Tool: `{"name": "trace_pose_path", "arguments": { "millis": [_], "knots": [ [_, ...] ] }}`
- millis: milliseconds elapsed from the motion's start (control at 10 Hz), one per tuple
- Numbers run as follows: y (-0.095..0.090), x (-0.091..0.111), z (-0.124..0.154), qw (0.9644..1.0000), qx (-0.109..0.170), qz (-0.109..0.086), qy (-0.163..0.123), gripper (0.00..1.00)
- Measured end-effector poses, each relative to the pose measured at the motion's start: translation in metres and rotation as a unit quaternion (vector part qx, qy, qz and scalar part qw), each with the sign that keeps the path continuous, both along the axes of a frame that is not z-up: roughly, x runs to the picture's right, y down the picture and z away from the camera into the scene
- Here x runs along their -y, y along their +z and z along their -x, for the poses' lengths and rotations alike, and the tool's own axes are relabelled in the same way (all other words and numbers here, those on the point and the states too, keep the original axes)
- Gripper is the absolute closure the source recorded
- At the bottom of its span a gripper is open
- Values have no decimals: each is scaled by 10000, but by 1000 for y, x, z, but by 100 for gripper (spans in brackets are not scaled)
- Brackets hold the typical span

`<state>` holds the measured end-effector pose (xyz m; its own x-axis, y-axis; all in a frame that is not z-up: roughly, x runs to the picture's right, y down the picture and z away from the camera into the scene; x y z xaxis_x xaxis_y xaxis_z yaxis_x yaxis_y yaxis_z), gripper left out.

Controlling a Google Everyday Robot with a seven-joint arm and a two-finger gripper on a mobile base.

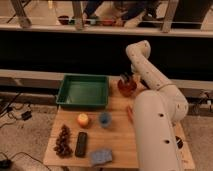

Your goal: Wipe red bowl with brush

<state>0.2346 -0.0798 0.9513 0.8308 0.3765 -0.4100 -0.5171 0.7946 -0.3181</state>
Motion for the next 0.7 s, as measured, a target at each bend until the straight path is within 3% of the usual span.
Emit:
{"name": "trace_pose_path", "arguments": {
  "millis": [400,700],
  "knots": [
    [1,-2,18,9998,142,-10,-134,100],
    [-11,-7,20,9995,241,-42,-214,100]
  ]
}}
